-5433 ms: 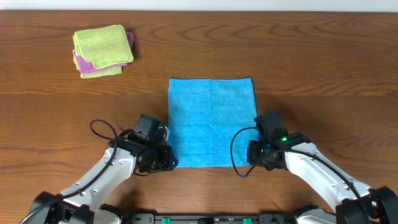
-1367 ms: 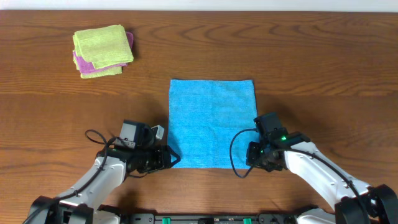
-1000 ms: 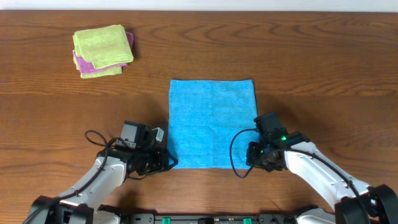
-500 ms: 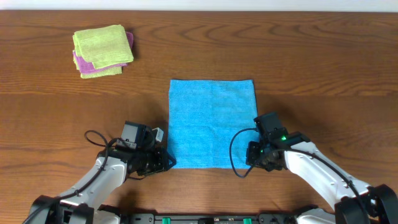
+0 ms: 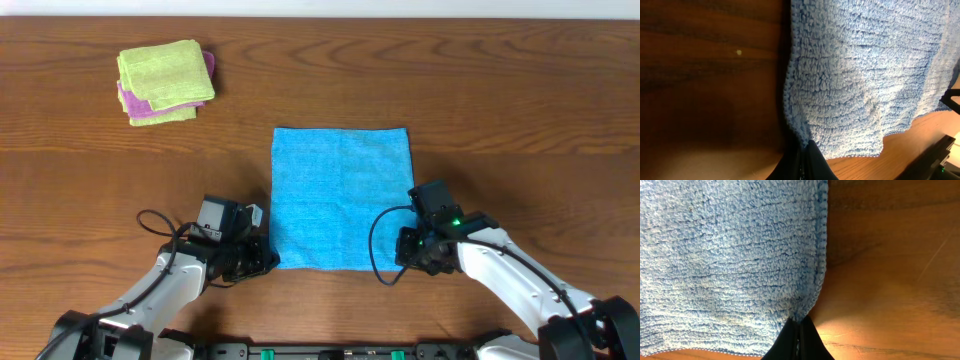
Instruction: Fold the cloth
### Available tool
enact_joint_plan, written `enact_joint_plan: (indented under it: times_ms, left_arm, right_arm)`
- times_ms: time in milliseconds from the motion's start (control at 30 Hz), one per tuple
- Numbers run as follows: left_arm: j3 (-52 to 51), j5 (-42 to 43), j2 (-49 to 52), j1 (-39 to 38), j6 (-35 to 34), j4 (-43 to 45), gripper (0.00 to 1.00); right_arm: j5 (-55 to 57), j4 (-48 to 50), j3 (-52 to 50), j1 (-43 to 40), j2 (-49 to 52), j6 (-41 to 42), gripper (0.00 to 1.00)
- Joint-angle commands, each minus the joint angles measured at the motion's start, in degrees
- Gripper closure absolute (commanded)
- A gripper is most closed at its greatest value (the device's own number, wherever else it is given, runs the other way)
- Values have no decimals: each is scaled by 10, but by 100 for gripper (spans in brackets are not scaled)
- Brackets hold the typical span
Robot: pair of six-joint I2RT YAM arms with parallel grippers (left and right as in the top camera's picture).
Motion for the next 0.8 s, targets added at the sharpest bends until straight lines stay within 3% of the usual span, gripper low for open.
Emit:
enact_joint_plan:
  times_ms: [0, 433, 767]
  left_arm:
    - [-6, -14, 10, -2, -4, 0, 94]
    - [97, 2, 9, -2, 3, -44, 94]
    - [143, 1, 9, -2, 10, -63, 94]
  right_arm:
    - [-3, -7, 1, -3, -16, -9, 98]
    - [6, -48, 33, -3, -123, -14, 98]
    - [8, -57, 42, -3, -143, -14, 98]
